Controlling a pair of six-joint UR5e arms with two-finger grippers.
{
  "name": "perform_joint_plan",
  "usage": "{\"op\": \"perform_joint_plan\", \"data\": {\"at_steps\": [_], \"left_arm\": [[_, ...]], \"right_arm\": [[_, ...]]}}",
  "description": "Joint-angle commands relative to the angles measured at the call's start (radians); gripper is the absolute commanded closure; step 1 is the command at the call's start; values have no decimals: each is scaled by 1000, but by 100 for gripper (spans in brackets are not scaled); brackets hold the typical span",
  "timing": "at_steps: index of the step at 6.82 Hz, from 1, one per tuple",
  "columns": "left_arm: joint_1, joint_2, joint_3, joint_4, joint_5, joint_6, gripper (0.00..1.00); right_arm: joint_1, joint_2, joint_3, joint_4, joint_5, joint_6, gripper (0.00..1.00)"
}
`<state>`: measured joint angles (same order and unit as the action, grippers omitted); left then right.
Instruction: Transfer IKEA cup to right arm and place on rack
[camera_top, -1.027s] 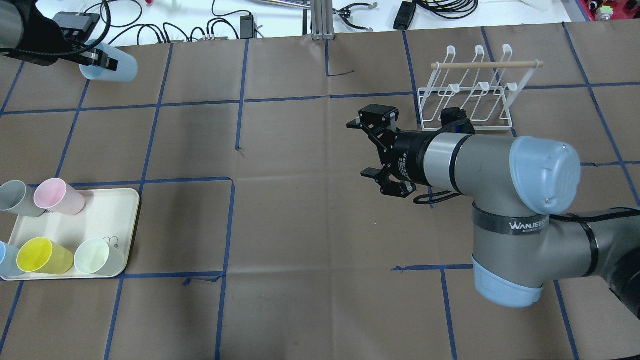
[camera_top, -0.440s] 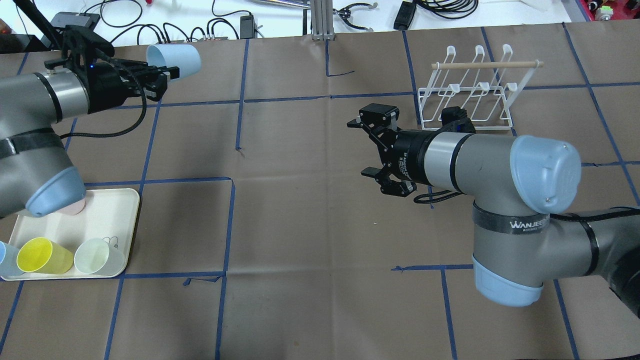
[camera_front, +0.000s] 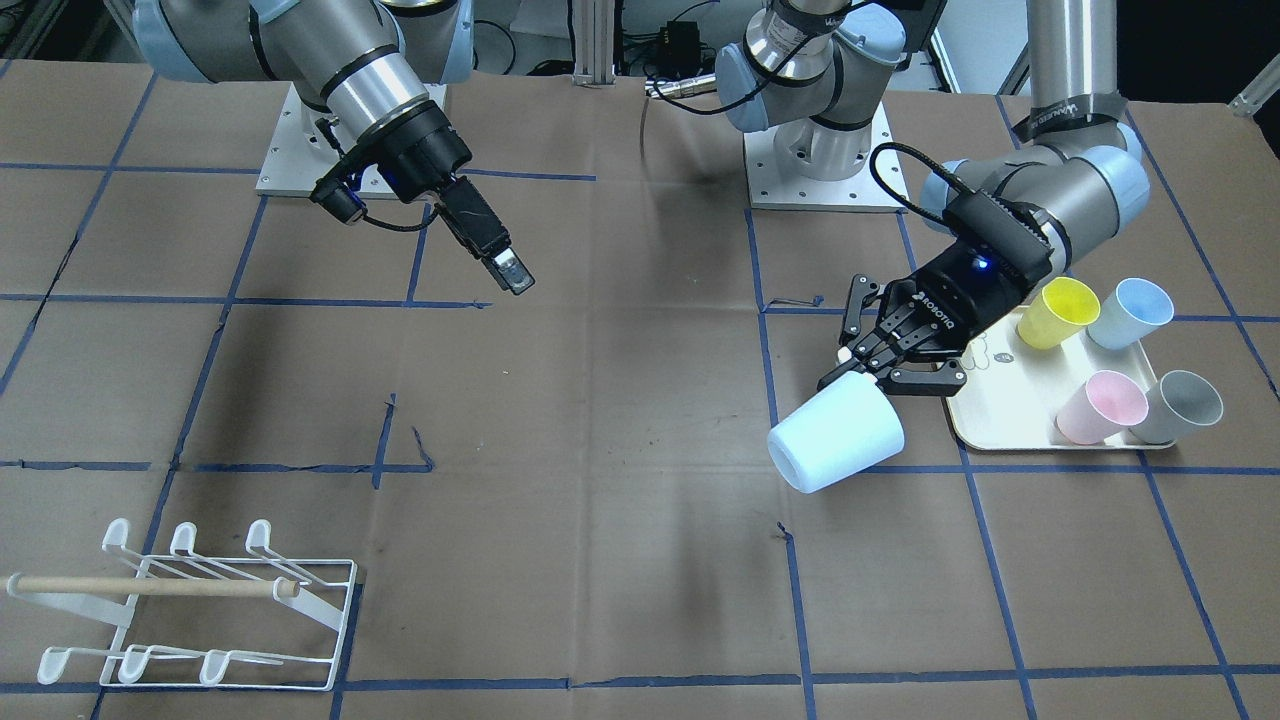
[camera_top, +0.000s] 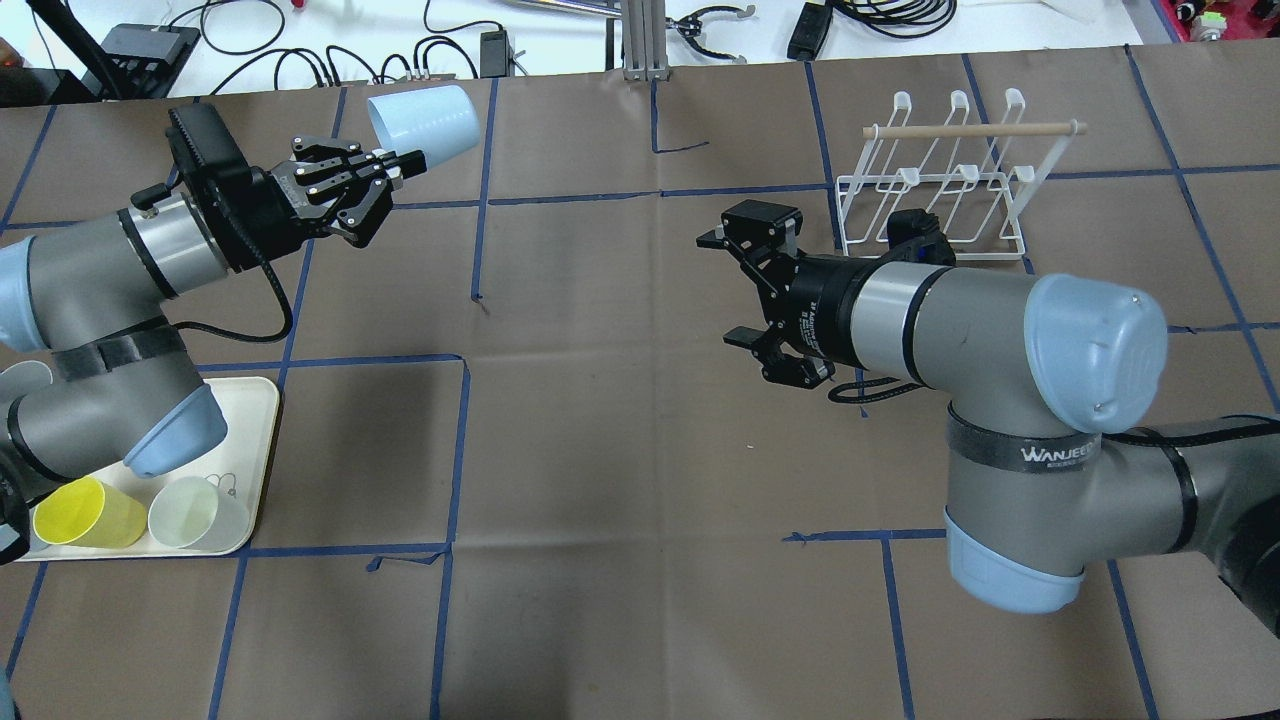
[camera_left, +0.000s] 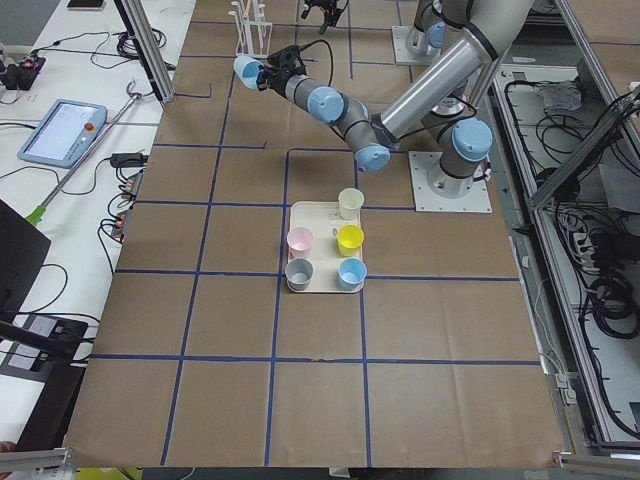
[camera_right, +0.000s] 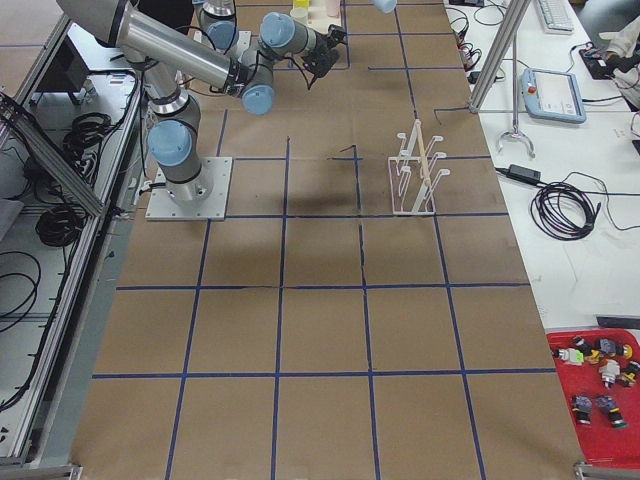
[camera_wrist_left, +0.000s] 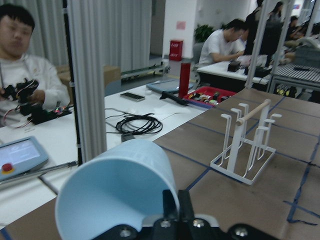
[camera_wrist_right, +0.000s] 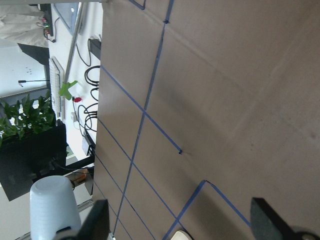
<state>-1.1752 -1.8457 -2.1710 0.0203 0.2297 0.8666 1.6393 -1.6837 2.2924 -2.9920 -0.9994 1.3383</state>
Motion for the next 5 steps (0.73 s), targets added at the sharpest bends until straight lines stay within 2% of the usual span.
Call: {"op": "perform_joint_plan", "data": {"at_steps": [1,2,4,5], "left_arm": [[-77,-156,13,249,-40,-62,100],[-105,-179,54,297,-29,-163,100],[-223,-178,73,358,182,-346,100],[-289,-185,74,468,311,-494,100]], "right_arm": [[0,-2,4,-143,-2,2,0],[0,-1,2,-145,-2,5,0],[0,1,4,-142,2,4,0],[-1,16,6,-131,-1,2,0]]}}
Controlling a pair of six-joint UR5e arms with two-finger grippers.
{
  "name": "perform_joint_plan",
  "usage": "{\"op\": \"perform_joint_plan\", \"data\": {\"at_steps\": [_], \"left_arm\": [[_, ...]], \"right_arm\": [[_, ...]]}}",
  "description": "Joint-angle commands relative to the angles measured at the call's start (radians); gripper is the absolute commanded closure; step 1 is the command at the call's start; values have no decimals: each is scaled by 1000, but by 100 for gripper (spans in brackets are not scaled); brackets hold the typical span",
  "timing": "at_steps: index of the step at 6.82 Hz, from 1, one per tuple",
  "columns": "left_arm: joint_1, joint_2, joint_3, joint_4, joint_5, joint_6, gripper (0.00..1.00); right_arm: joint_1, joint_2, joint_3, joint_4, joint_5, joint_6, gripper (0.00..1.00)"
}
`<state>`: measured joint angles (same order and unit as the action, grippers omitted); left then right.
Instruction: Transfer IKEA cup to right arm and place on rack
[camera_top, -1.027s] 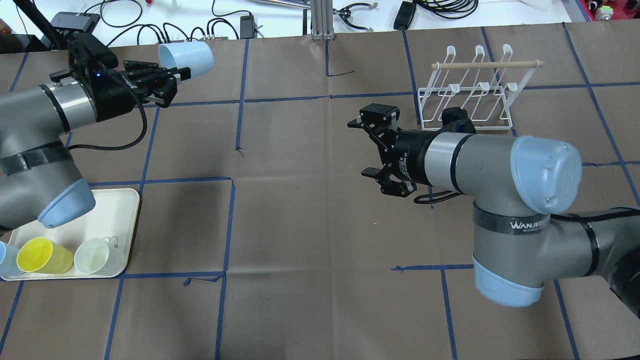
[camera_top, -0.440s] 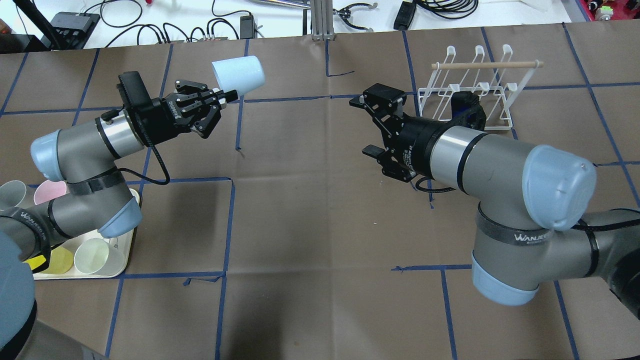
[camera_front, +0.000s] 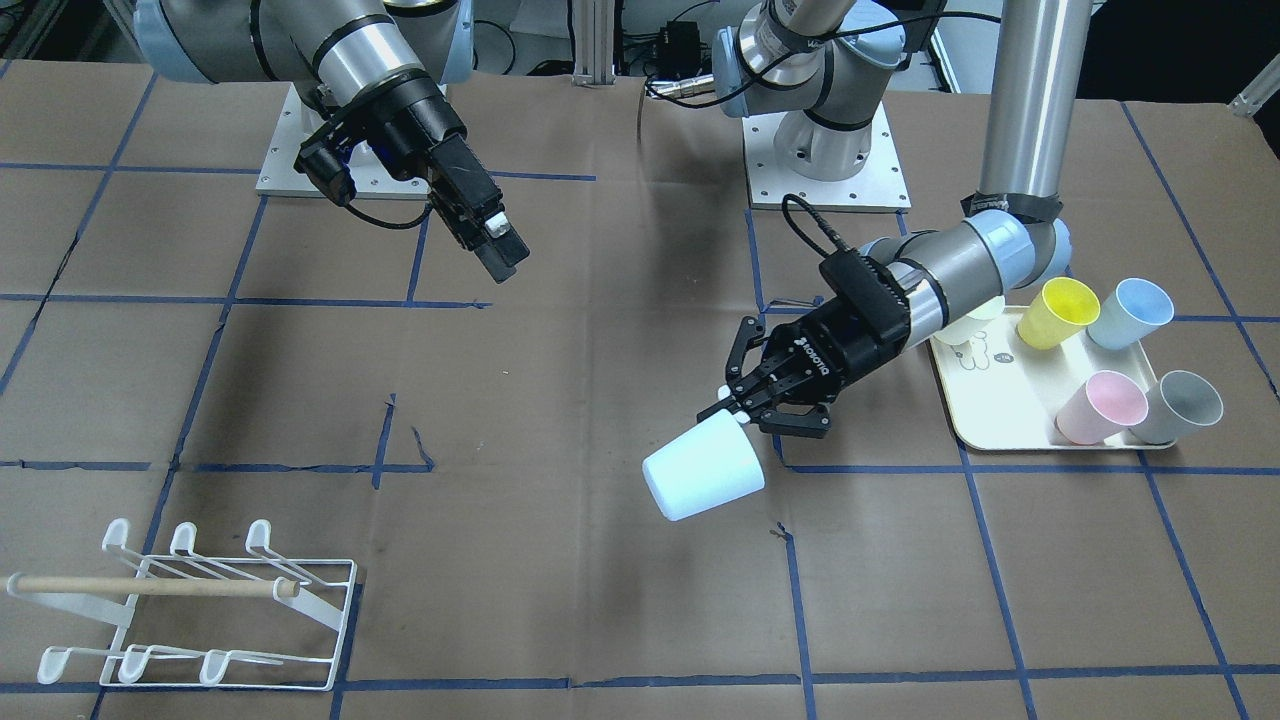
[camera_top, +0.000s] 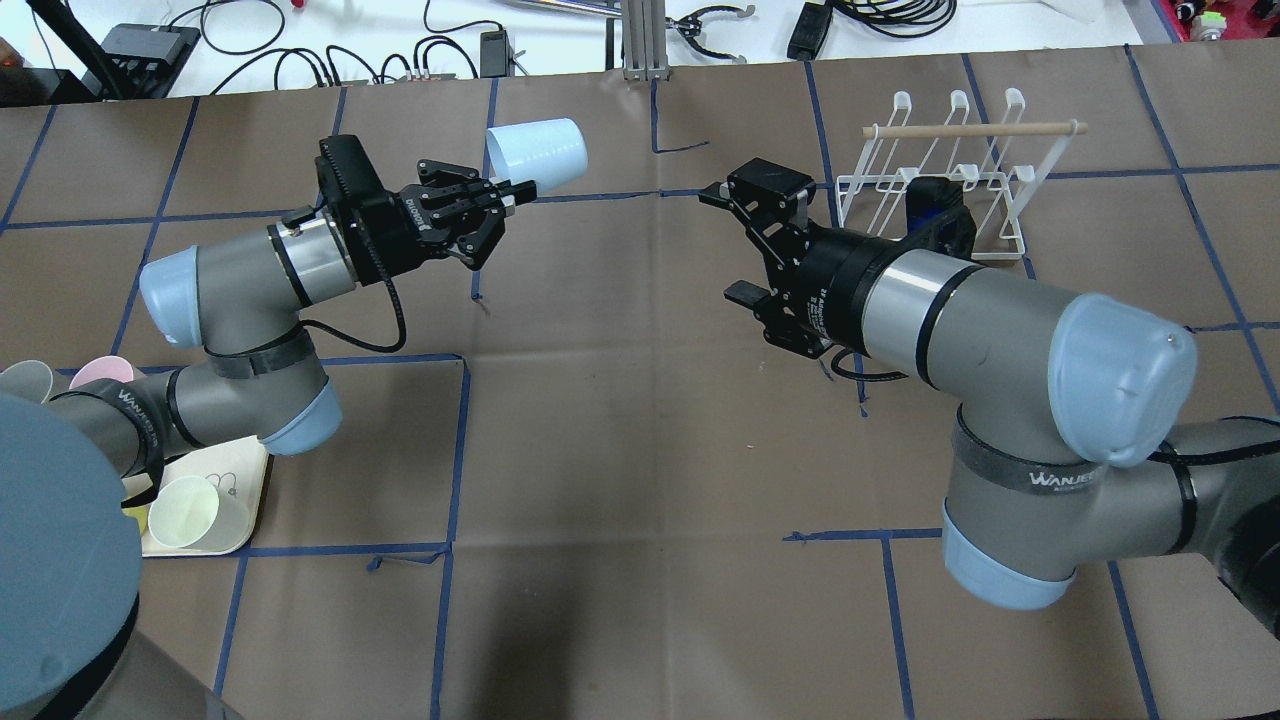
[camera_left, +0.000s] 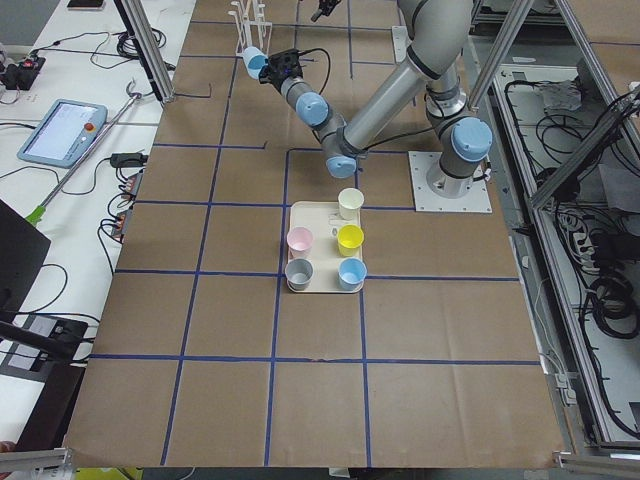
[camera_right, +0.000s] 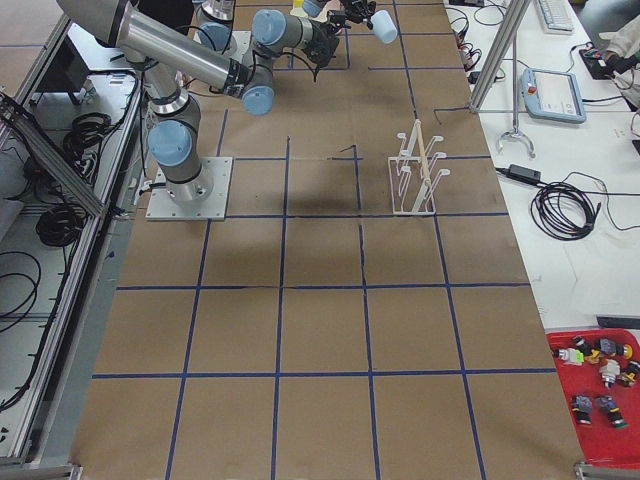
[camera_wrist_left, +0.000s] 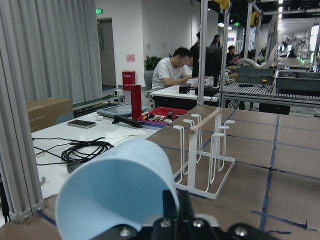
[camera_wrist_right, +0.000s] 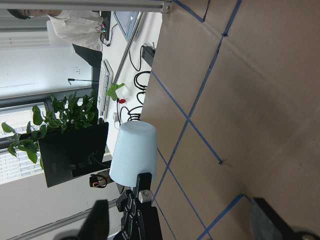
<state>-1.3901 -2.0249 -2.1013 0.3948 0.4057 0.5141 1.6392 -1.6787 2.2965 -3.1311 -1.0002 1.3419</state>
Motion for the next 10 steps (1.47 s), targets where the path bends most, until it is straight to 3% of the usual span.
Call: {"op": "perform_joint_plan", "data": {"at_steps": [1,4,8,10], "left_arm": [[-96,-9,6,158,151,-252,100],[-125,-5,-8,182,99,-262,100],[-155,-4,-40,219,98,-262,100],[-158,0,-54,220,99,-266,100]], "right_arm": [[-1,26,-2,5,-11,-3,0],[-2,147,-20,-61,-18,-4,1],[7,255,-141,-104,-51,6,1],[21,319,-187,-122,-41,130,1]]}}
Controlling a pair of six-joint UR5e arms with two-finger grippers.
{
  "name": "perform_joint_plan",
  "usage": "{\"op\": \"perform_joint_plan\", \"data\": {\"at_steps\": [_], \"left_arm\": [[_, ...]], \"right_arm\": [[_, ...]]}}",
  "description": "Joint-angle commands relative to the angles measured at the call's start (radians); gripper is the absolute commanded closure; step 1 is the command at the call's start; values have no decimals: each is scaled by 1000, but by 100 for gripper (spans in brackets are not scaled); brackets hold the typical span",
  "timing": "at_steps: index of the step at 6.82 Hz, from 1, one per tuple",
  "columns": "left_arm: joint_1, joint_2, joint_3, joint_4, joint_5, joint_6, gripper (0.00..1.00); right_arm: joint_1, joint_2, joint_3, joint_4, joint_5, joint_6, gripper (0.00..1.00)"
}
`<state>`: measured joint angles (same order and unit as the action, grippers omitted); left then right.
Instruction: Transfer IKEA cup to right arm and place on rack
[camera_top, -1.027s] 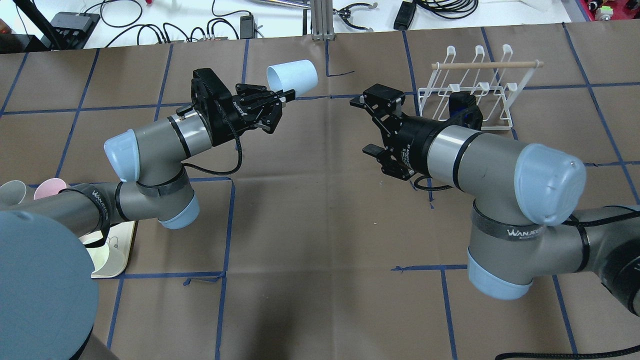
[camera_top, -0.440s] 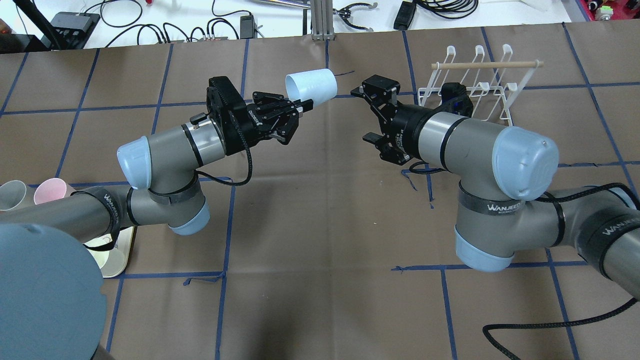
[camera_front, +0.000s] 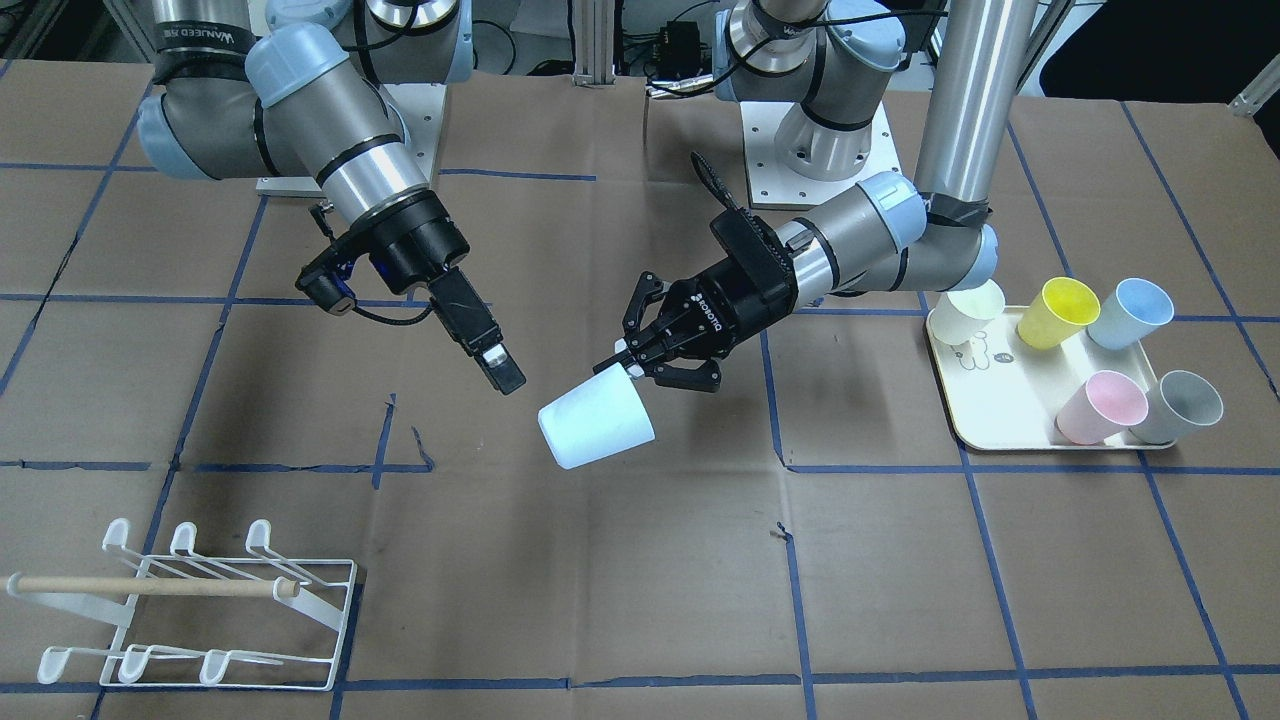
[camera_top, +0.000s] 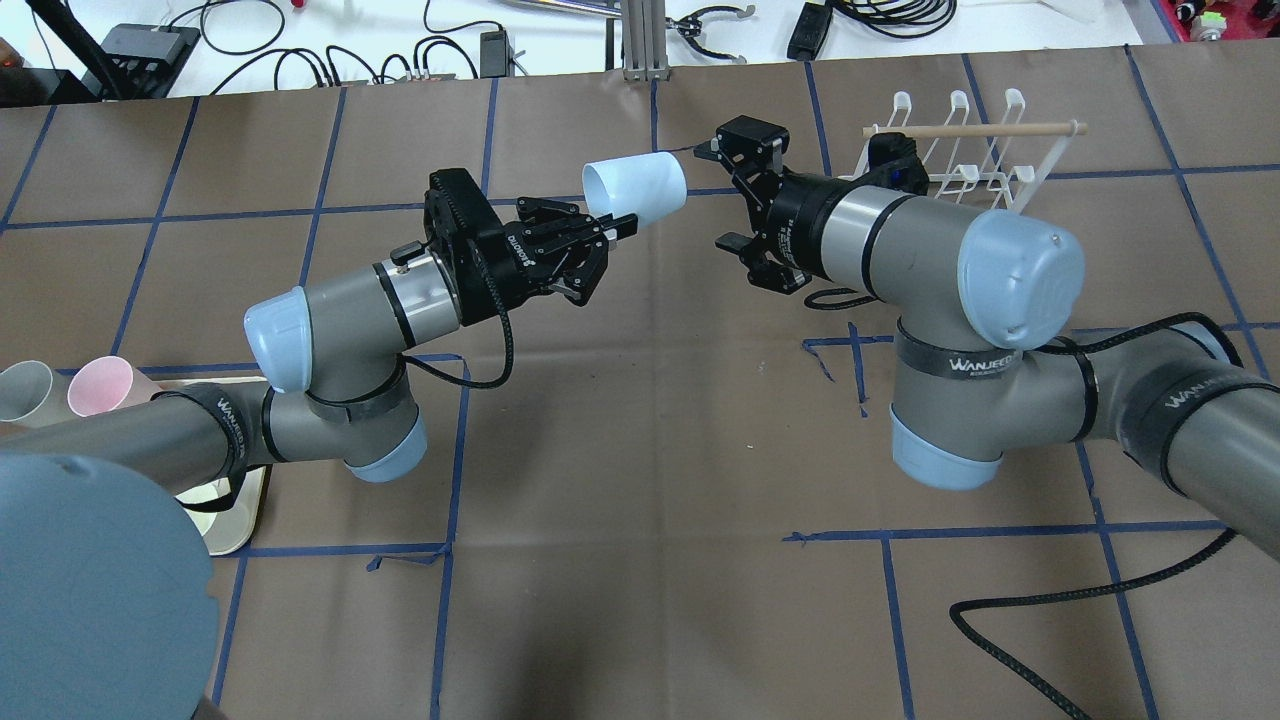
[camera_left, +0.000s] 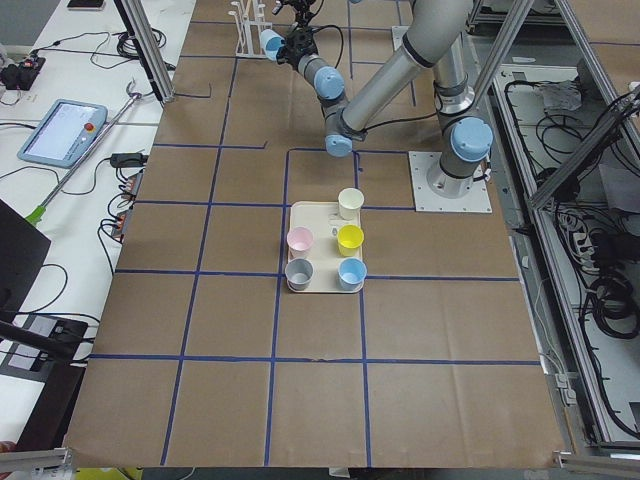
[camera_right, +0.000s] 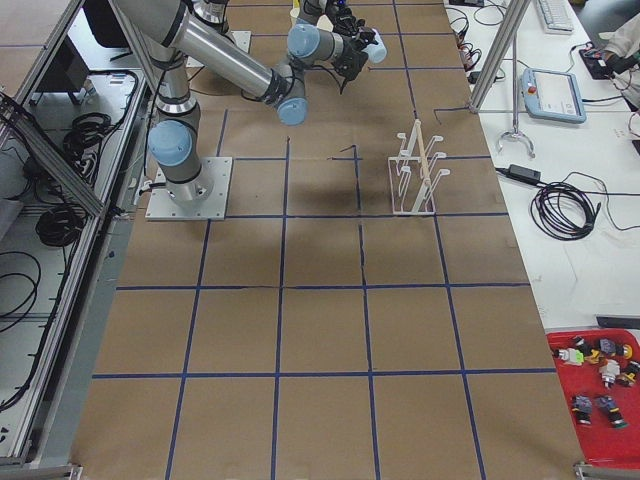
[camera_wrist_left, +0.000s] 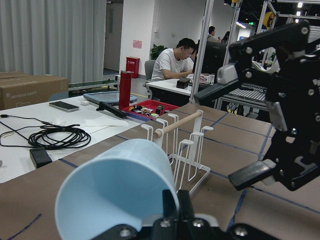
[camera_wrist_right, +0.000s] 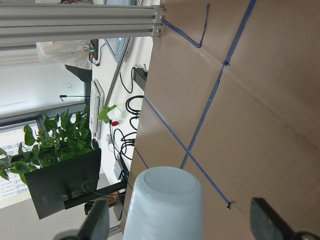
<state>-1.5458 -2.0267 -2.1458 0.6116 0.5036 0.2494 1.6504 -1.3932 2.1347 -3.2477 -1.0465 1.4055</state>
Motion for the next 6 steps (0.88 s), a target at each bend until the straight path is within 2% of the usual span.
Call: {"op": "perform_joint_plan", "data": {"at_steps": [1,6], "left_arm": [[-5,2,-9,7,1,-1,100],[-13,-3,-9,8,1,-2,100]], "right_arm": [[17,43,-32,-7,0,75,1],[65,94,-64,-7,-4,142,1]]}}
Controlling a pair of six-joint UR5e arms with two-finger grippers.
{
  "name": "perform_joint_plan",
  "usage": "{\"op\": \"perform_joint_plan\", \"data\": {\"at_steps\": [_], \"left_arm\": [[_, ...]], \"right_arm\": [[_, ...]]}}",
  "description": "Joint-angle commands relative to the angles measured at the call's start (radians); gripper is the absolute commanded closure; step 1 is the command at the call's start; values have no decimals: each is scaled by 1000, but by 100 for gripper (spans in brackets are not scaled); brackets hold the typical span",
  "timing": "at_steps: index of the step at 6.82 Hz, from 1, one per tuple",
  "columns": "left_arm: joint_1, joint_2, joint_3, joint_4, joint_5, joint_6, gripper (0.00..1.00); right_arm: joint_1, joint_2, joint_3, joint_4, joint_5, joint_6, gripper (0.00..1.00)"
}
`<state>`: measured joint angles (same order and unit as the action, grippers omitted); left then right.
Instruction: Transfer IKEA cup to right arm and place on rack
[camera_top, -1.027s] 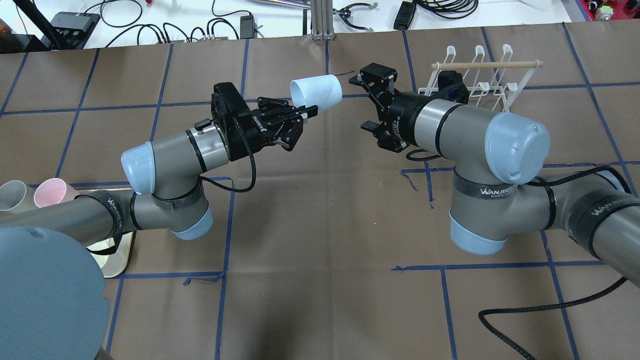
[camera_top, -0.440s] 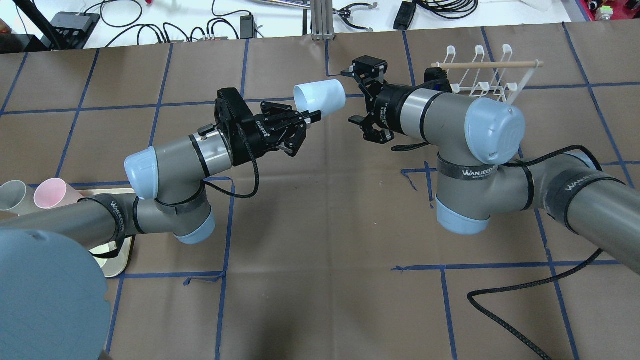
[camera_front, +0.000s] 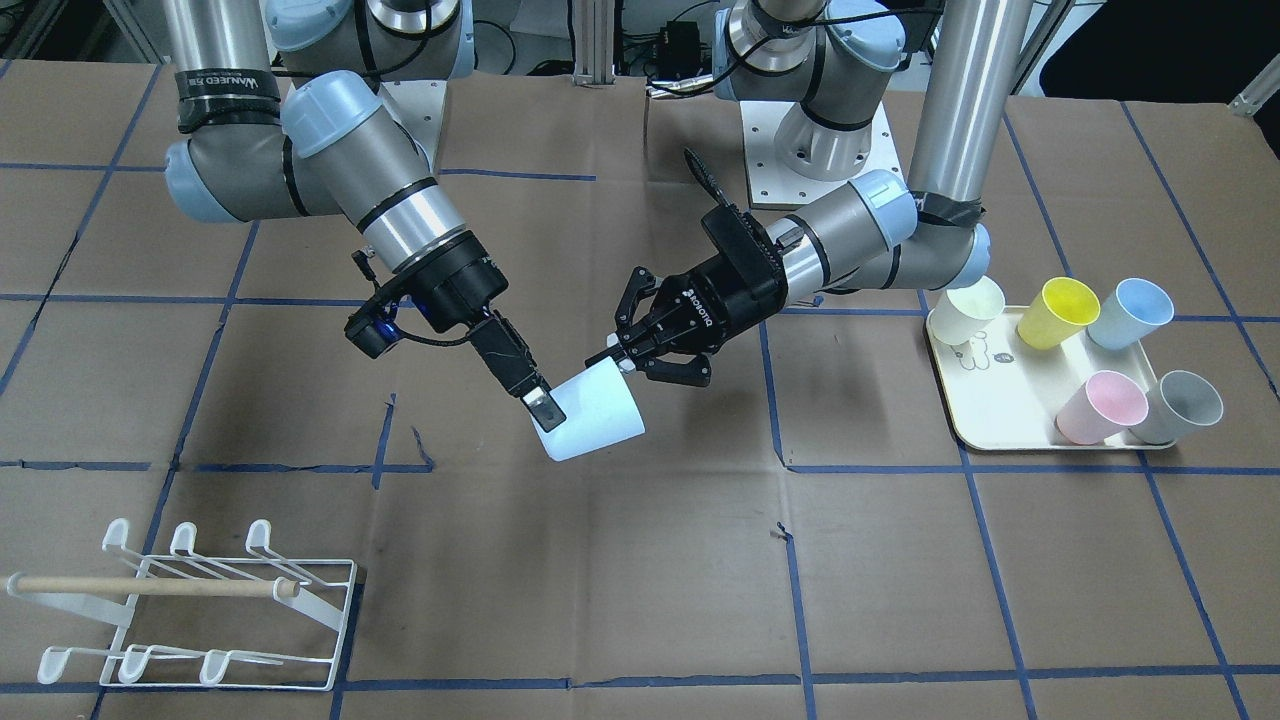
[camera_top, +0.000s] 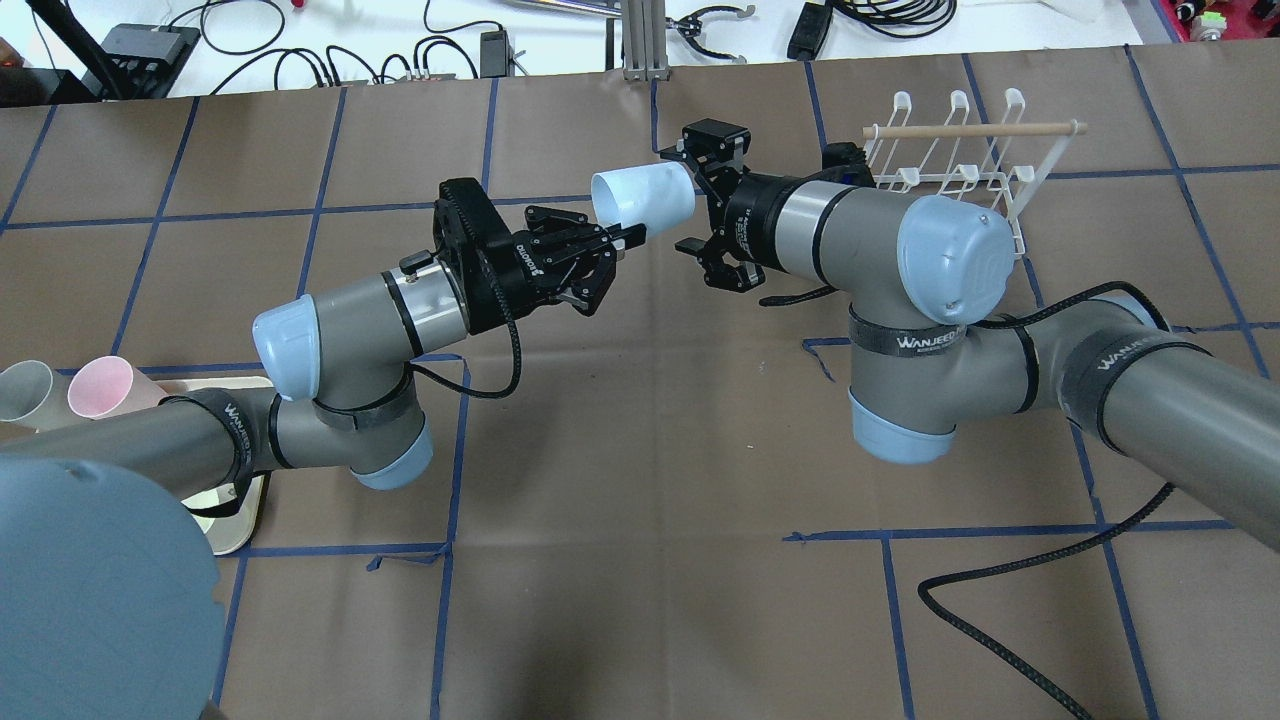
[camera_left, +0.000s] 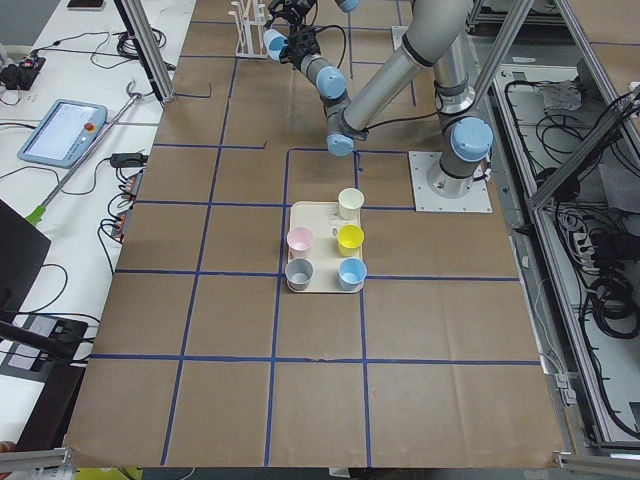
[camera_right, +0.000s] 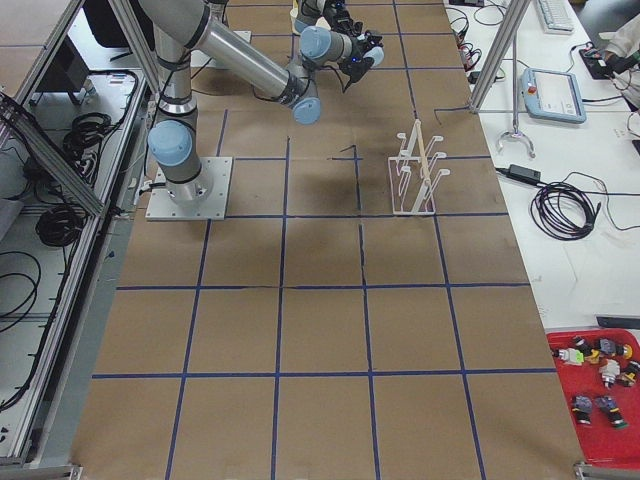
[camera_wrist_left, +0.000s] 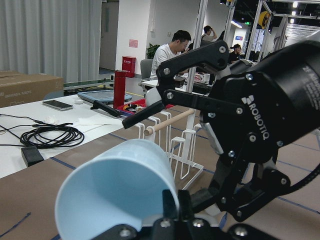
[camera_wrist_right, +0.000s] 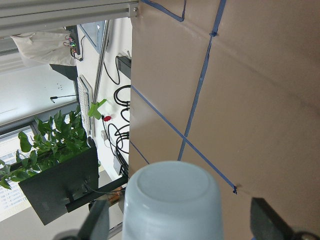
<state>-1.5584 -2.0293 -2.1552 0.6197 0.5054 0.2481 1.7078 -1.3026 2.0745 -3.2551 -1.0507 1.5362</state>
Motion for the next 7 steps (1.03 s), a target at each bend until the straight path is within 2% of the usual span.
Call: {"op": "perform_joint_plan", "data": {"at_steps": [1,7], "left_arm": [[0,1,0,0,-1,-4,100],[0,3,0,0,1,-21,100]], "right_arm": [[7,3,-5,0,0,12,1],[27,55,-53,3,0,12,1]]}}
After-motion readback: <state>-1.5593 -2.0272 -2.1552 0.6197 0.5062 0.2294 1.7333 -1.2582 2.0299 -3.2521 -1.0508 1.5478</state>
